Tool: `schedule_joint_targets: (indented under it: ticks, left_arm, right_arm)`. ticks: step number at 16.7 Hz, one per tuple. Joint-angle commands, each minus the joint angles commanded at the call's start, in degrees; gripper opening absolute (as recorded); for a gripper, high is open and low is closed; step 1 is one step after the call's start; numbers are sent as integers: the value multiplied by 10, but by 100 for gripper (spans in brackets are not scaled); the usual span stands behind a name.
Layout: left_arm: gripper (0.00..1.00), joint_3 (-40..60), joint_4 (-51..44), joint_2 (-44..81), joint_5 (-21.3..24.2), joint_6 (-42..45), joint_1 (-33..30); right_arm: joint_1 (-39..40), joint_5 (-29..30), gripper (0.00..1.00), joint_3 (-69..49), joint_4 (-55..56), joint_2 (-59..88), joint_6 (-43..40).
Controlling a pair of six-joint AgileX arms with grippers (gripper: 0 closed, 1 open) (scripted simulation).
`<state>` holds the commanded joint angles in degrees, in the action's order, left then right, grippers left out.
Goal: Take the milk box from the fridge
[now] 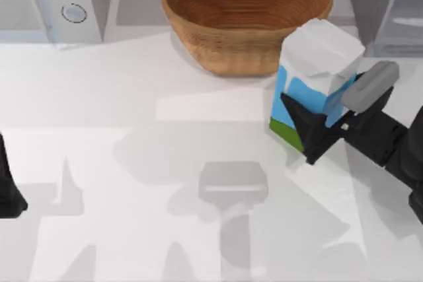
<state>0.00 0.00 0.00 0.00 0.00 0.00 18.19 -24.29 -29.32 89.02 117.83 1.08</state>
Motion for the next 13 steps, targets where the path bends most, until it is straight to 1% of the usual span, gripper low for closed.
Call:
schedule_joint_targets:
  ticks: [7,8,13]
  left_arm:
    - [100,0,0,0,0,0,0]
    - [100,0,0,0,0,0,0]
    - [100,0,0,0,0,0,0]
  right_arm:
    - [0,0,98,0,0,0,0]
    - [0,0,100,0,0,0,0]
    - [0,0,100,0,0,0,0]
